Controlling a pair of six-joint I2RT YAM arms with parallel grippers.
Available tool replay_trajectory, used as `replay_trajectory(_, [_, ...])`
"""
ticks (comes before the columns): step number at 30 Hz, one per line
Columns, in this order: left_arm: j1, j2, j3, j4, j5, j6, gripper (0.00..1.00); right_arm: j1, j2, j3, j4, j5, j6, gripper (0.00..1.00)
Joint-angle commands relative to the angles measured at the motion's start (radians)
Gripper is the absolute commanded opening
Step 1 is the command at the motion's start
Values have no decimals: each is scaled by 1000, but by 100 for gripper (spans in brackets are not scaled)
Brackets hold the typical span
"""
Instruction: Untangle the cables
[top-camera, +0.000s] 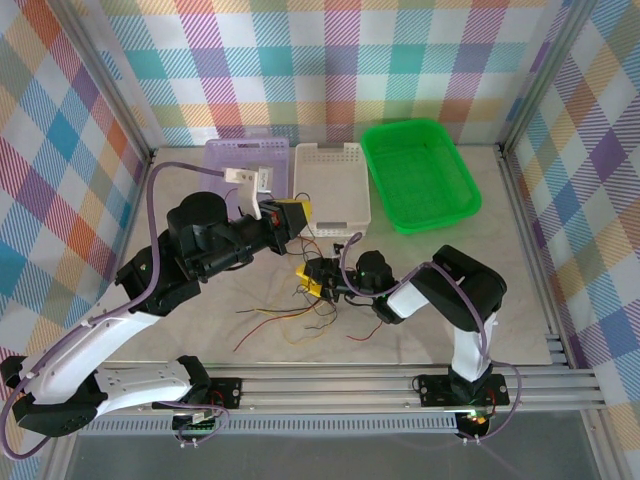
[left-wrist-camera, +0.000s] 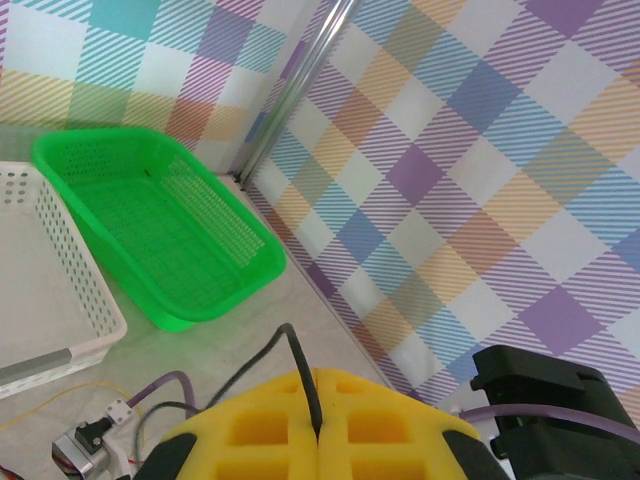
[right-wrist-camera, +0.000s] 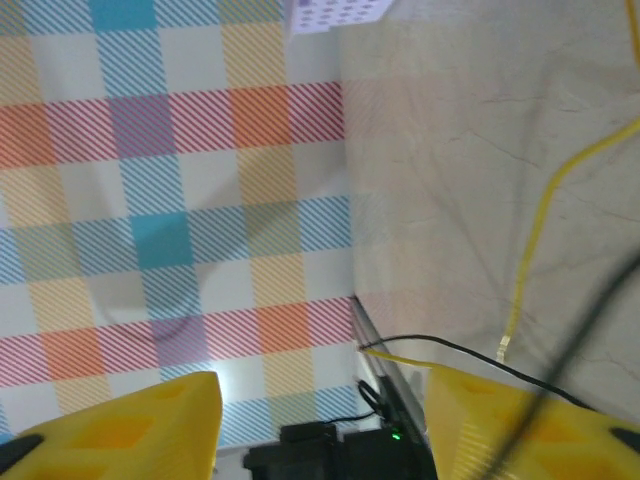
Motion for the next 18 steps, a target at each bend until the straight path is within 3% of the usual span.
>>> replay_trajectory(1, [9,-27,-13,20,-6,-2,0,8,-29,14,54,25,-25,43])
replay_trajectory(5, [9,-44,-9,-7,-27,11,0,3,-71,3,-123,56,-102,17])
replay_trajectory(9, [9,-68,15,-70,-66,40,0,-37,-128,-25,-285,92,-189,0])
replay_trajectory(14, [14,-80,96,-207,-140,96,0,-135,-193,-83,-427,99,-261,0])
replay_trajectory(18, [19,-83,179,-310,-193,146,0,-216,-273,-97,-652,134,-393,0])
